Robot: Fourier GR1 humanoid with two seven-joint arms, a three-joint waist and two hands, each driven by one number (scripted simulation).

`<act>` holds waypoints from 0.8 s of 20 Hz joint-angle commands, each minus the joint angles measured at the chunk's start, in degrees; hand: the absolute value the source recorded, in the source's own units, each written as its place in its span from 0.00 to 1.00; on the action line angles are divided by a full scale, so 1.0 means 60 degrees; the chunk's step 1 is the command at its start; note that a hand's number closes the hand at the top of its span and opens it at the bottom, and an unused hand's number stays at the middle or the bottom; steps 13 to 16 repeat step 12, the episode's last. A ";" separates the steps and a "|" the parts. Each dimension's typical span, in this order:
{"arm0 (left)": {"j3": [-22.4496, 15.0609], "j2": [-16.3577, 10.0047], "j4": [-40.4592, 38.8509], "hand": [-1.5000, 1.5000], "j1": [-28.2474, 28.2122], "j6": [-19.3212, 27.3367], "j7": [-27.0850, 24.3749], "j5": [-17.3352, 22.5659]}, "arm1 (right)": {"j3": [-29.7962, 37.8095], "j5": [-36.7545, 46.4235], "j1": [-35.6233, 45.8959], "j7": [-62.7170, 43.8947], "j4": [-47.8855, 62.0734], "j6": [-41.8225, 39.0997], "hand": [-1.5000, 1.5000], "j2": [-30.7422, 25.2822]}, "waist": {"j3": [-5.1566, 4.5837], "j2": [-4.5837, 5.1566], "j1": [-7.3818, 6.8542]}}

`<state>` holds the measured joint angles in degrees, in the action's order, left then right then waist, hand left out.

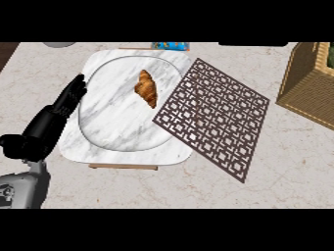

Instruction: Pick the squash from the placemat and place it in the basket

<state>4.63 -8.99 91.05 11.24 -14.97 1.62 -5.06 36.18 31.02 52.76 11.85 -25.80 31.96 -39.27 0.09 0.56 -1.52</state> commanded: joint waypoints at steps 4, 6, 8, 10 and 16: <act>0.0288 -0.0166 -0.0363 0.50 0.0250 -0.0129 -0.0113 0.0189 | 0.0859 -0.1439 0.0043 0.1472 0.0150 -0.0752 0.00 -0.0267 | 0.0004 -0.0011 0.0092; 0.0189 -0.0092 -0.0010 0.50 0.0406 0.0029 0.0279 0.0096 | 0.0780 -0.1365 0.0599 0.0933 0.0500 -0.0833 0.00 -0.0722 | 0.0003 -0.0005 0.0020; 0.0168 -0.0172 -0.0078 0.50 0.0084 0.0011 -0.0006 -0.0059 | 0.0886 -0.1650 0.0707 0.0138 0.0078 -0.0555 0.00 -0.0379 | -0.0012 -0.0078 0.0136; 0.0247 -0.0122 -0.0646 0.50 0.0141 0.0088 -0.0372 -0.0126 | 0.1390 -0.2210 0.0479 0.0088 0.0270 -0.1195 0.00 -0.0875 | -0.0009 -0.0046 0.0200; 0.0102 0.0001 -0.0064 0.50 -0.0224 0.0158 -0.0118 -0.0147 | 0.1553 -0.2484 0.0224 -0.0182 0.0360 -0.1943 0.00 -0.1507 | -0.0007 -0.0079 0.0196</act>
